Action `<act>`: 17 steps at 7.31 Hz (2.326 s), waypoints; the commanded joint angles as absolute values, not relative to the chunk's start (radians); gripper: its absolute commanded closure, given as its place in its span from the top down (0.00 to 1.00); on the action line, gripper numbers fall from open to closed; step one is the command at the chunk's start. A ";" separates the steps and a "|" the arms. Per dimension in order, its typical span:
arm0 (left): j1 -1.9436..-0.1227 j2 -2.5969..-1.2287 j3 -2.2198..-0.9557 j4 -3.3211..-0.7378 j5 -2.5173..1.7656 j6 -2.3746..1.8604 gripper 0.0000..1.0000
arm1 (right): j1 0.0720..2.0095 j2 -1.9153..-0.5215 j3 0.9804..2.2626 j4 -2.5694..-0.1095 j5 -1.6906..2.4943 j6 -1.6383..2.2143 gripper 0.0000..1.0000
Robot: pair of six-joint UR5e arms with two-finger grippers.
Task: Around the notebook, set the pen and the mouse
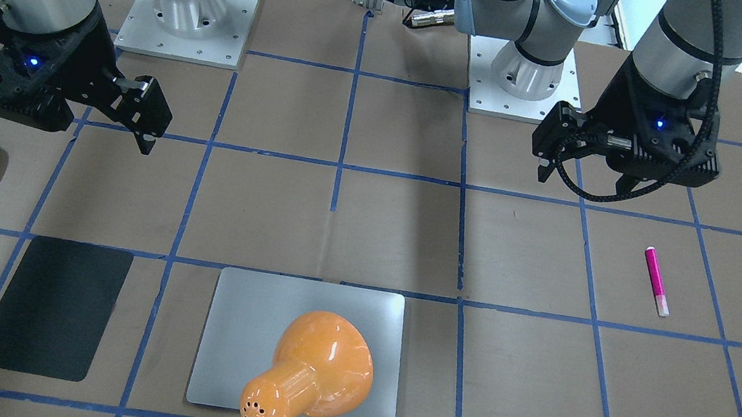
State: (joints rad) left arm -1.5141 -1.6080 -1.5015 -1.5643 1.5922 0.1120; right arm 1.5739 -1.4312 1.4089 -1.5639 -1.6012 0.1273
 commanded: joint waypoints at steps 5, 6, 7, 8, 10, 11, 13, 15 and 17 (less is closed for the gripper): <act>-1.485 -1.614 -1.506 -1.574 1.597 0.123 1.00 | 1.574 -1.434 1.407 -1.565 -1.598 0.129 1.00; -1.395 -1.615 -1.547 -1.566 1.632 0.208 1.00 | 1.575 -1.434 1.413 -1.557 -1.600 0.127 1.00; -1.293 -1.623 -1.612 -1.521 1.629 0.239 1.00 | 1.574 -1.443 1.407 -1.563 -1.600 0.126 1.00; -1.220 -1.629 -1.671 -1.432 1.628 0.274 1.00 | 1.574 -1.450 1.420 -1.560 -1.601 0.124 1.00; -1.053 -1.679 -1.789 -1.274 1.628 0.473 1.00 | 1.556 -1.451 1.411 -1.517 -1.606 0.127 1.00; -0.970 -1.725 -1.869 -1.121 1.625 0.556 1.00 | 1.524 -1.448 1.407 -1.500 -1.603 0.114 1.00; -0.921 -1.805 -1.991 -0.874 1.629 0.577 1.00 | 1.272 -1.450 1.414 -1.482 -1.601 -0.115 1.00; -0.852 -1.868 -2.011 -0.853 1.620 0.580 1.00 | 1.127 -1.437 1.510 -1.532 -1.602 -0.350 1.00; -0.833 -1.900 -2.038 -0.809 1.606 0.580 1.00 | 1.004 -1.404 1.631 -1.601 -1.621 -0.495 1.00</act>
State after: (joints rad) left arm -0.8455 -1.8786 -2.0198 -0.8349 1.6118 0.5826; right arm 1.0793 -1.4248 1.5514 -1.5537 -1.6085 -0.3958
